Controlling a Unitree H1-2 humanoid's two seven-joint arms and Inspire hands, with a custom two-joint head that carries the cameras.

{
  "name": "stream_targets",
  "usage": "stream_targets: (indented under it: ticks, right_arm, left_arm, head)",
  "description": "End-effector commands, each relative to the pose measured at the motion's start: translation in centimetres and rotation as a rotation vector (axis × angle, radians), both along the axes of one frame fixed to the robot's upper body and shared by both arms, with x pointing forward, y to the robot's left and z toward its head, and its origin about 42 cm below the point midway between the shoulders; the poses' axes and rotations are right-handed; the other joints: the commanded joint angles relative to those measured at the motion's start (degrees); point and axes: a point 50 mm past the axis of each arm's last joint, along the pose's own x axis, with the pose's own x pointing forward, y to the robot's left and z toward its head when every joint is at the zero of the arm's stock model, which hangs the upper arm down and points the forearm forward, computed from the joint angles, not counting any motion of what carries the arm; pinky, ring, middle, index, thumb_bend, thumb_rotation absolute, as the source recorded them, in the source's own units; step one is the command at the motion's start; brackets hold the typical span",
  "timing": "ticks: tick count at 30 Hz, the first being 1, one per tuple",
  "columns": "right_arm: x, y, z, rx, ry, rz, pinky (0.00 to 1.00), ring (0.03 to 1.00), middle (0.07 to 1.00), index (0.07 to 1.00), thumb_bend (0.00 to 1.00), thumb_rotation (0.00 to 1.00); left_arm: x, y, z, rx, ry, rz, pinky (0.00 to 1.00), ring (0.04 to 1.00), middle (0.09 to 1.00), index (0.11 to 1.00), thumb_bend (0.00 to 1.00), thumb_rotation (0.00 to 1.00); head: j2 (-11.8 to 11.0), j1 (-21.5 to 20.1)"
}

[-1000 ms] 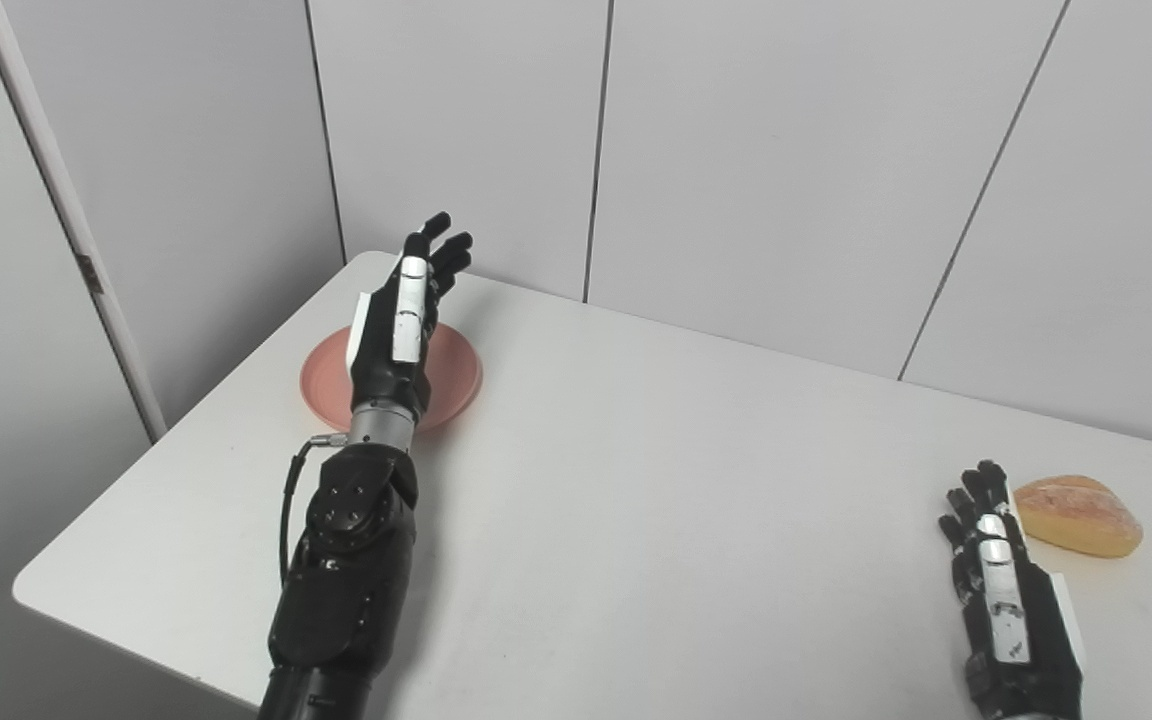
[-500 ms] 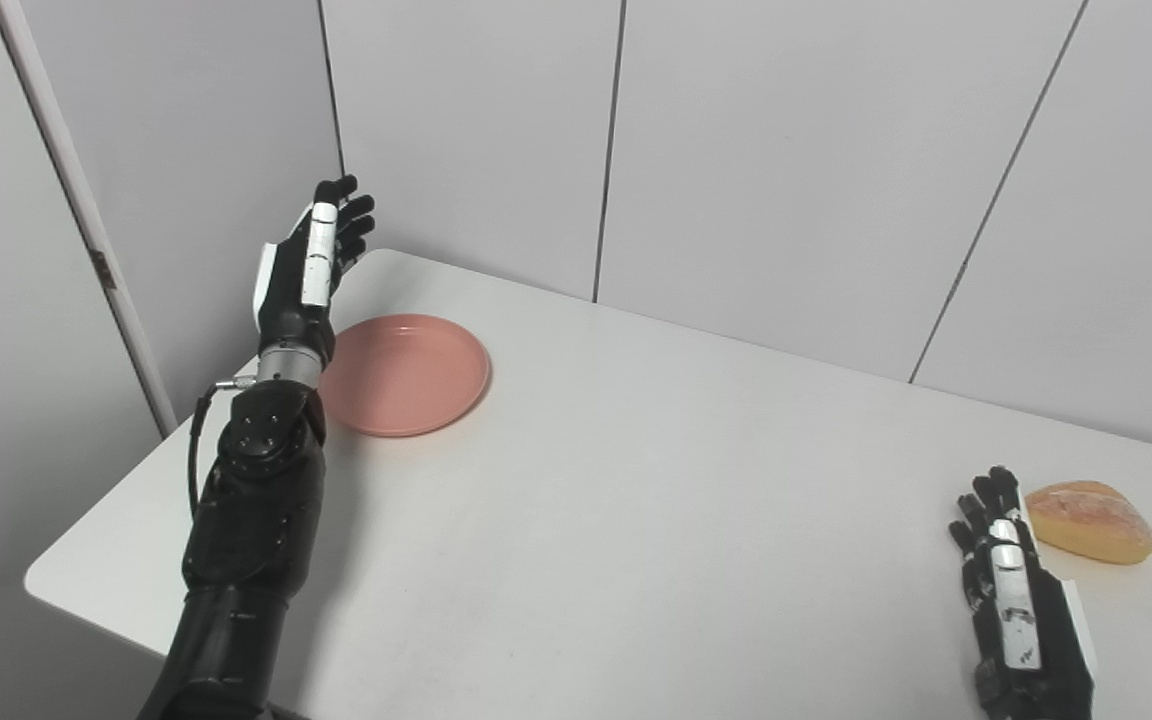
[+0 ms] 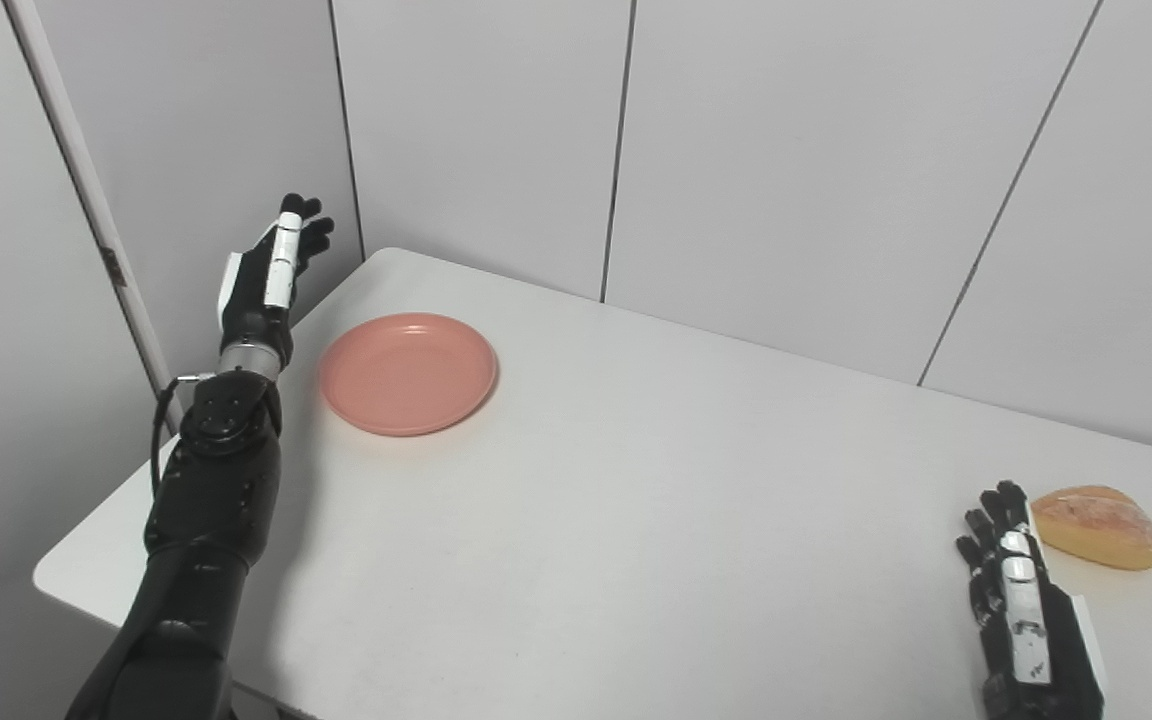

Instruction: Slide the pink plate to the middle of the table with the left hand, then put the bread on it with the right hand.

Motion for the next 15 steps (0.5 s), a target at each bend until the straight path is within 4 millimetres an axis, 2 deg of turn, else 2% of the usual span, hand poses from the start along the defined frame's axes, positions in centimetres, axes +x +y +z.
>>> stream_targets:
  ticks: [1, 7, 15]
  right_arm:
    - [0.0, -0.1, 0.5, 0.012, -0.015, 0.006, 1.00, 1.000, 1.000, 1.000, 0.43, 0.90]
    - [-0.2, -0.2, 0.6, 0.007, -0.020, 0.013, 1.00, 1.000, 1.000, 1.000, 0.40, 0.92]
    - [-0.2, -0.2, 0.8, 0.012, -0.033, 0.012, 1.00, 1.000, 1.000, 1.000, 0.42, 0.92]
  left_arm:
    - [1.5, 0.8, 4.5, 0.056, -0.125, -0.016, 0.97, 0.860, 0.827, 0.808, 0.69, 1.00]
    - [2.2, 1.6, 3.6, -0.009, -0.107, -0.011, 0.95, 0.855, 0.826, 0.803, 0.67, 1.00]
    - [3.1, 1.6, 2.6, -0.053, -0.078, -0.018, 0.90, 0.854, 0.819, 0.793, 0.61, 1.00]
  head:
    - [0.01, 0.29]
    - [-0.25, 1.24]
    - [0.15, 1.30]
